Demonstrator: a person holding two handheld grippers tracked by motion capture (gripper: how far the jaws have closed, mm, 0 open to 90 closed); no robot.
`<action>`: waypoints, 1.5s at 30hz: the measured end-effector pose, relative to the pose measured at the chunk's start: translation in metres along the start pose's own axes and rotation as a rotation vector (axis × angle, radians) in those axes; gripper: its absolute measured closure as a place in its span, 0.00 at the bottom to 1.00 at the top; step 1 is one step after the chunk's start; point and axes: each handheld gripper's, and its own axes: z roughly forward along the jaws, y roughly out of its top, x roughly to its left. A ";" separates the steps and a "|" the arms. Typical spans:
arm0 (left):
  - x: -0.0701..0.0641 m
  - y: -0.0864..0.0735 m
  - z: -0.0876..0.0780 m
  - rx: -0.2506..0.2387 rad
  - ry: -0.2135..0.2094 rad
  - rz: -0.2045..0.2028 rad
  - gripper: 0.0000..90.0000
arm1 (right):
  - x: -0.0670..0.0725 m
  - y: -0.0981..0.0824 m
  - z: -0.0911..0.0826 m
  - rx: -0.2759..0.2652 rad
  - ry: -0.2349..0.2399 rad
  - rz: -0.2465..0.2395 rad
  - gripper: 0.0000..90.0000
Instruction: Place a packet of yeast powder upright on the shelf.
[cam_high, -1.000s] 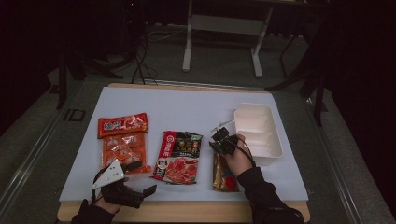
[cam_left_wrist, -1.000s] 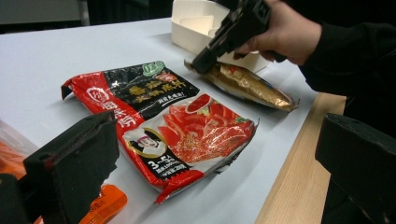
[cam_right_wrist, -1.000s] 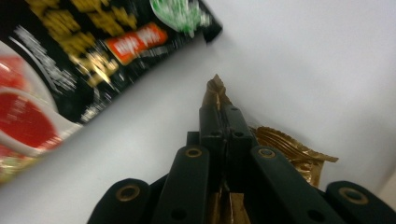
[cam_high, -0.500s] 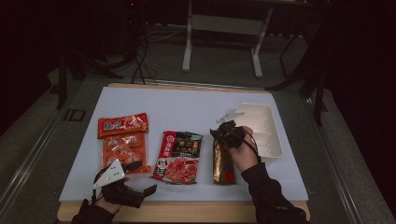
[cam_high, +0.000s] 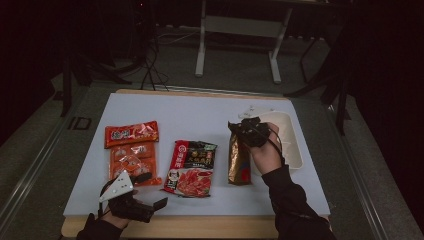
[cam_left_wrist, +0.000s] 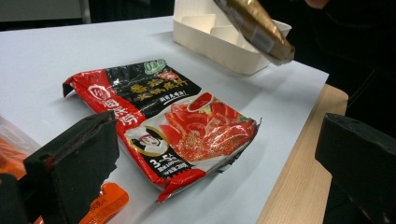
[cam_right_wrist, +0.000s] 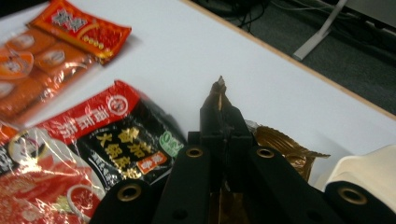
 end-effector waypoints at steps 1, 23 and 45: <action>0.000 0.000 0.000 0.000 0.000 -0.001 0.00 | -0.003 0.003 -0.006 -0.020 -0.001 0.014 1.00; 0.001 -0.001 0.001 -0.002 0.001 -0.012 0.00 | -0.060 0.025 -0.037 -0.110 -0.203 0.005 1.00; 0.002 -0.001 0.001 0.000 -0.002 -0.022 0.00 | -0.124 0.034 -0.032 -0.130 -0.392 -0.076 1.00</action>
